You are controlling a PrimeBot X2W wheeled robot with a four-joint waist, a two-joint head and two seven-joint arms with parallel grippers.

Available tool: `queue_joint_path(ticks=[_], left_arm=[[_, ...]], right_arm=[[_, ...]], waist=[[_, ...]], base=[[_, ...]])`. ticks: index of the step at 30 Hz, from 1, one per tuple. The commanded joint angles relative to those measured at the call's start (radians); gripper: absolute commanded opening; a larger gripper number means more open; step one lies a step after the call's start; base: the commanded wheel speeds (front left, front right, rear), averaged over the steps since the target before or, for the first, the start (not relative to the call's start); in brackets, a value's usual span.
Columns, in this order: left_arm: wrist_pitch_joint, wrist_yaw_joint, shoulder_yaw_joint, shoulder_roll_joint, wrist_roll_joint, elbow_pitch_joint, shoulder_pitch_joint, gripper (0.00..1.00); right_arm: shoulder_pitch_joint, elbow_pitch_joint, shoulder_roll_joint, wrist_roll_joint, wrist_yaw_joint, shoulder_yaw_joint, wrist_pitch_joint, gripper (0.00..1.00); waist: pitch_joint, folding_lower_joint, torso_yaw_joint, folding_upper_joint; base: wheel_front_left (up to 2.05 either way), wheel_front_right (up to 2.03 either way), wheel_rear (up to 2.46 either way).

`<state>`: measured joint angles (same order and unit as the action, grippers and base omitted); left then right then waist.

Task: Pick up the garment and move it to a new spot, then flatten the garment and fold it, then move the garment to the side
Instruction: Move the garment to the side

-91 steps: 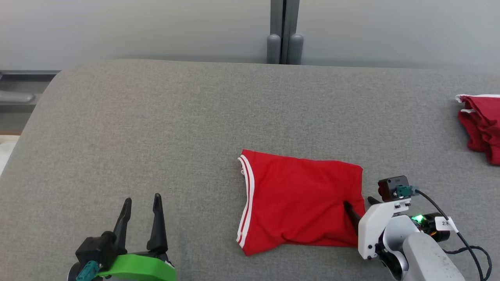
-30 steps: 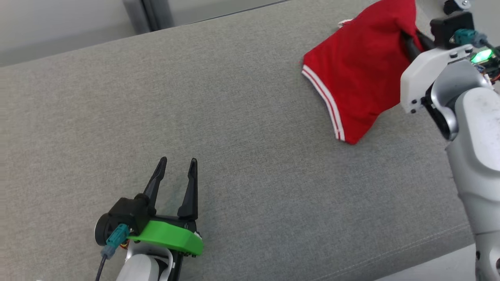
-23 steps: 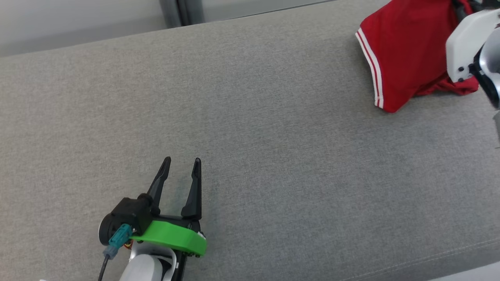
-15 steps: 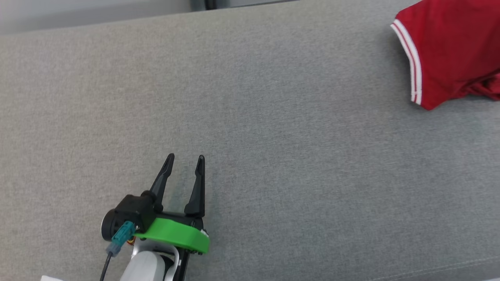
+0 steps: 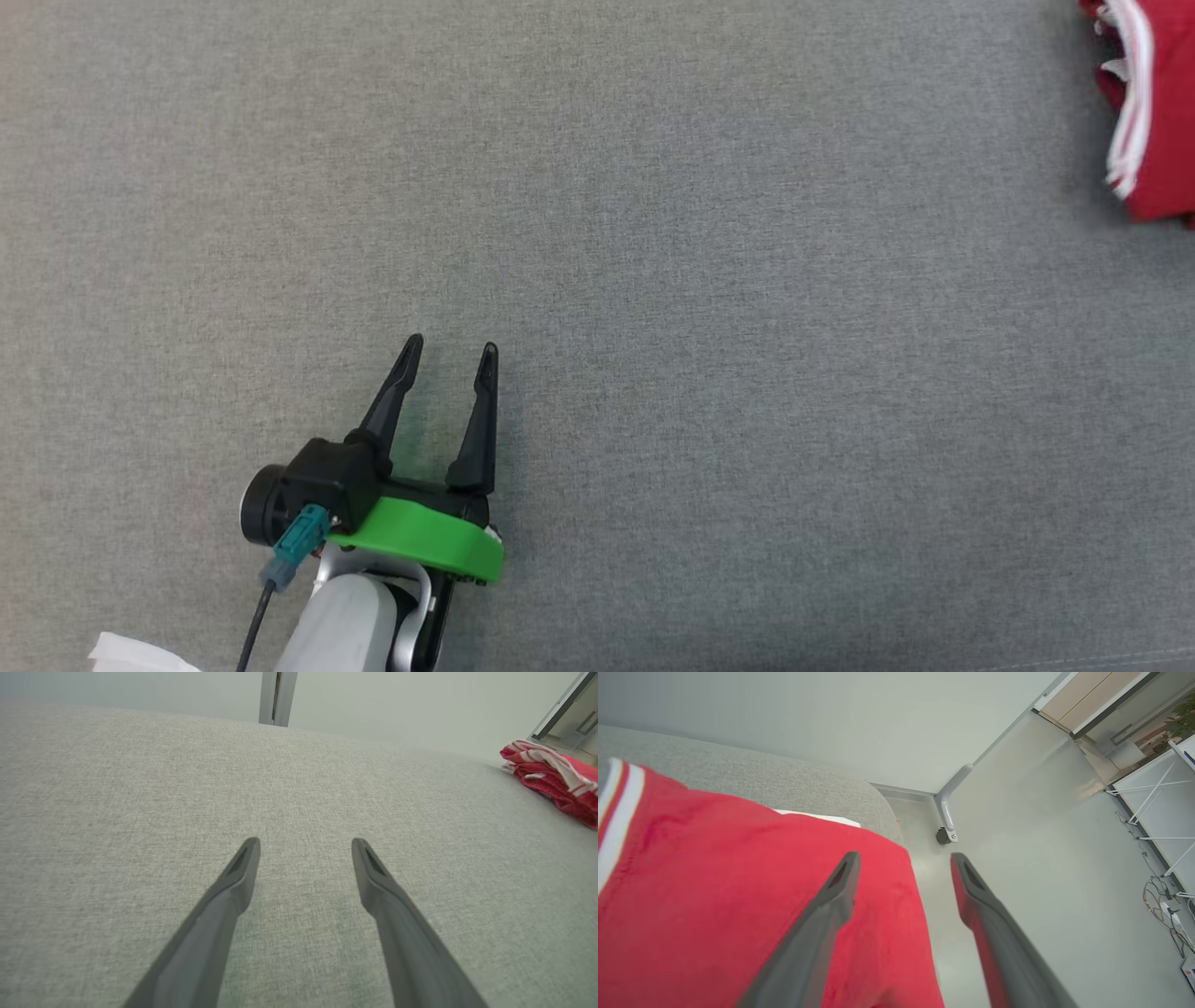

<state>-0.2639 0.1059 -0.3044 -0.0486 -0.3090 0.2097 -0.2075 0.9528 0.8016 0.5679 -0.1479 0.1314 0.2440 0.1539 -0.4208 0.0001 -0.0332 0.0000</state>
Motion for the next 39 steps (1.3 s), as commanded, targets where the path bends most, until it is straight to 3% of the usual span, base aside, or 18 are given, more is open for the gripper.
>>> queue_joint_path(ticks=[1, 10, 24, 34, 39], left_arm=[[0.000, 0.005, 0.006, -0.004, 0.007, 0.002, -0.018, 1.00], [0.000, 0.008, 0.035, -0.004, 0.032, 0.011, -0.024, 1.00], [0.000, 0.003, 0.154, -0.004, 0.006, 0.011, 0.001, 1.00], [0.000, -0.001, 0.243, -0.004, -0.018, 0.019, 0.098, 1.00], [0.000, -0.006, 0.254, -0.004, -0.045, 0.029, 0.161, 1.00]], right_arm=[[-0.011, 0.002, -0.019, -0.027, -0.002, 0.021, -0.023, 1.00], [0.018, 0.036, -0.132, -0.081, -0.002, -0.013, -0.161, 1.00], [-0.056, 0.061, -0.308, -0.039, -0.002, -0.121, -0.376, 1.00], [-0.276, -0.051, -0.481, 0.004, -0.002, -0.079, -0.418, 1.00], [-0.437, -0.176, -0.510, 0.052, -0.002, -0.098, -0.419, 1.00]], waist=[[-0.007, -0.0001, 0.004, 0.0000], [0.025, -0.0001, 0.052, 0.0000], [0.210, -0.0001, 0.048, 0.0000], [0.327, -0.0001, 0.032, 0.0000], [0.373, -0.0001, 0.028, 0.0000]], base=[[0.00, 0.00, 0.00], [0.00, 0.00, 0.00], [0.00, 0.00, 0.00], [0.00, 0.00, 0.00], [0.00, 0.00, 0.00]])
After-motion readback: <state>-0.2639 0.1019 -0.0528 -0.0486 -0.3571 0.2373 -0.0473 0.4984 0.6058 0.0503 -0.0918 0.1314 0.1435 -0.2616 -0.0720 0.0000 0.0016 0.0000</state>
